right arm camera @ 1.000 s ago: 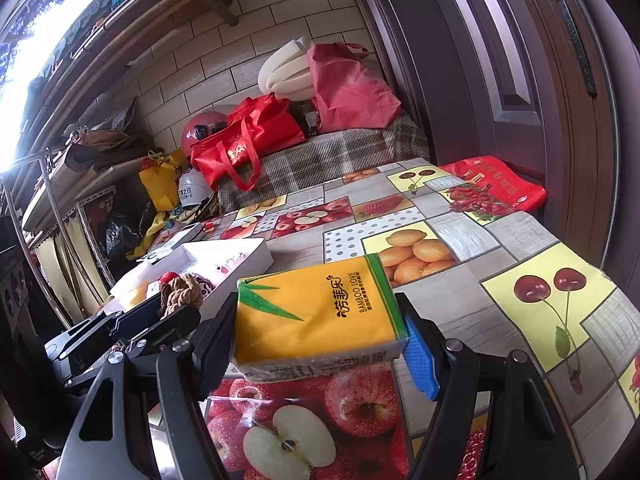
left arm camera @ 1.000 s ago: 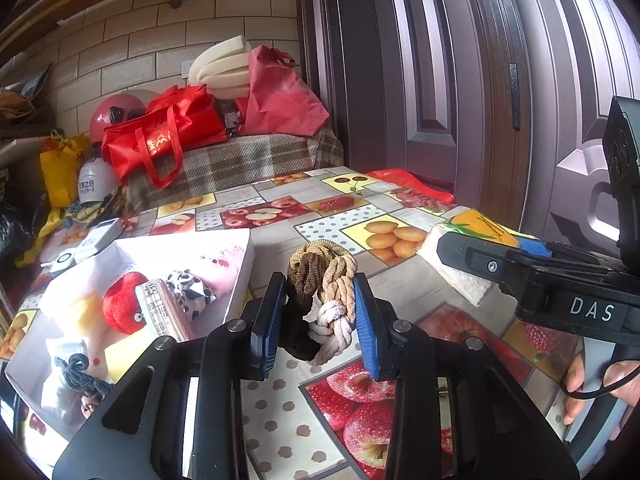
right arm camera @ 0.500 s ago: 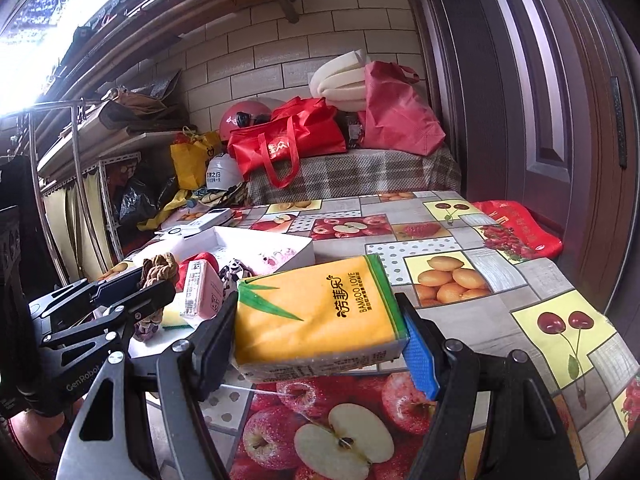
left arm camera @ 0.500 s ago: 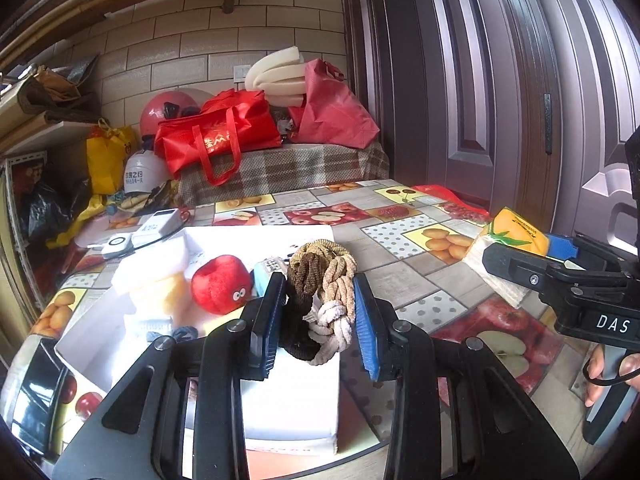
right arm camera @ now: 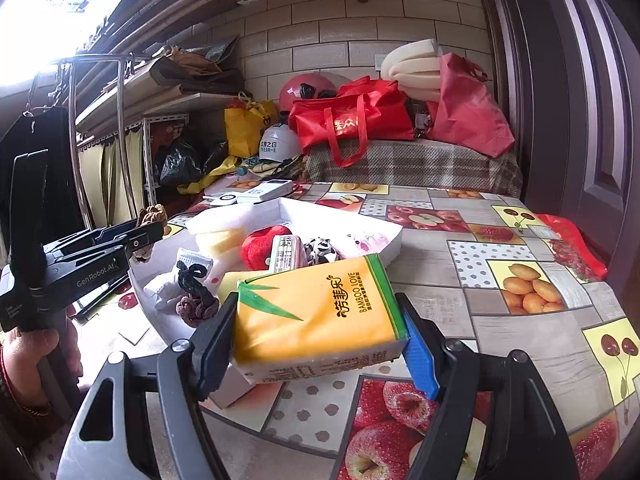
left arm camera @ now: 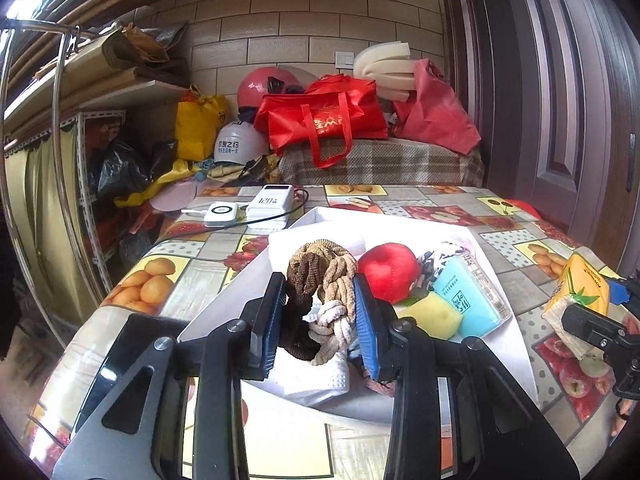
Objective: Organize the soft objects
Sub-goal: 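Lower both items into the box and open both tools to release them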
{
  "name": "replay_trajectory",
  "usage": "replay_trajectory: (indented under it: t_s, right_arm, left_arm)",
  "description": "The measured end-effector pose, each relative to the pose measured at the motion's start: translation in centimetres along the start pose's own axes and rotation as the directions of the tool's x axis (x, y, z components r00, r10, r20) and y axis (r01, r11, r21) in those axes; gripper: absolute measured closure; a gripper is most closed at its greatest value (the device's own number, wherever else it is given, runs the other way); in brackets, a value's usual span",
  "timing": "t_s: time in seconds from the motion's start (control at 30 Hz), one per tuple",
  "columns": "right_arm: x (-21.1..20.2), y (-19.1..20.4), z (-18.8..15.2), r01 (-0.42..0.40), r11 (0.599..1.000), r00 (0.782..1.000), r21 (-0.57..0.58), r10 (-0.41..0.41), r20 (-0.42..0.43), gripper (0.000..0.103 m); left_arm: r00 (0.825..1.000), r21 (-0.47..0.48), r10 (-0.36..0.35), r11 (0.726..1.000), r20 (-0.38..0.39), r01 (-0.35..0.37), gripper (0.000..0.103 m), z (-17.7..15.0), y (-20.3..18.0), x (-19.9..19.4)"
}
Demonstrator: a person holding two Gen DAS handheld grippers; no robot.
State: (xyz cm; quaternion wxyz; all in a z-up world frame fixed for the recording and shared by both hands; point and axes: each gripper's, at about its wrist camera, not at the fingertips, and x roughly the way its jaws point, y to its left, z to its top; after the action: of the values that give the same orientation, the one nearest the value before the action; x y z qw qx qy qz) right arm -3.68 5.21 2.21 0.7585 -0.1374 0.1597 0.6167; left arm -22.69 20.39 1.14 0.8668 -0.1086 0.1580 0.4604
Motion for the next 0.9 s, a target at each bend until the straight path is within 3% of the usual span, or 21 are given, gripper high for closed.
replay_trajectory:
  t_s: [0.27,0.43,0.7,0.9]
  right_arm:
    - [2.5,4.5,0.7,-0.082,0.990,0.997,-0.115,0.080,-0.018,0.030]
    - [5.2,6.2,0.6,-0.158,0.972,0.980,-0.173,0.132,-0.150,0.030]
    - [7.9,5.3,0.8,-0.128,0.985,0.966,-0.120,0.096,-0.238,0.030]
    - [10.3,3.0,1.6,-0.067,0.997,0.963,-0.045,0.053,-0.265,0.030]
  left_arm:
    - [0.998,-0.012,-0.001,1.000,-0.061,0.000,0.070,0.6,0.8,2.7]
    - [0.987,-0.024,-0.063,0.998,-0.148,0.061,0.070,0.8,0.8,4.6]
    - [0.973,-0.072,-0.085,0.995,-0.214,0.072,0.070,1.1,1.3,6.9]
    - [0.979,-0.060,-0.051,0.997,-0.197,0.039,0.070,1.5,1.1,7.2]
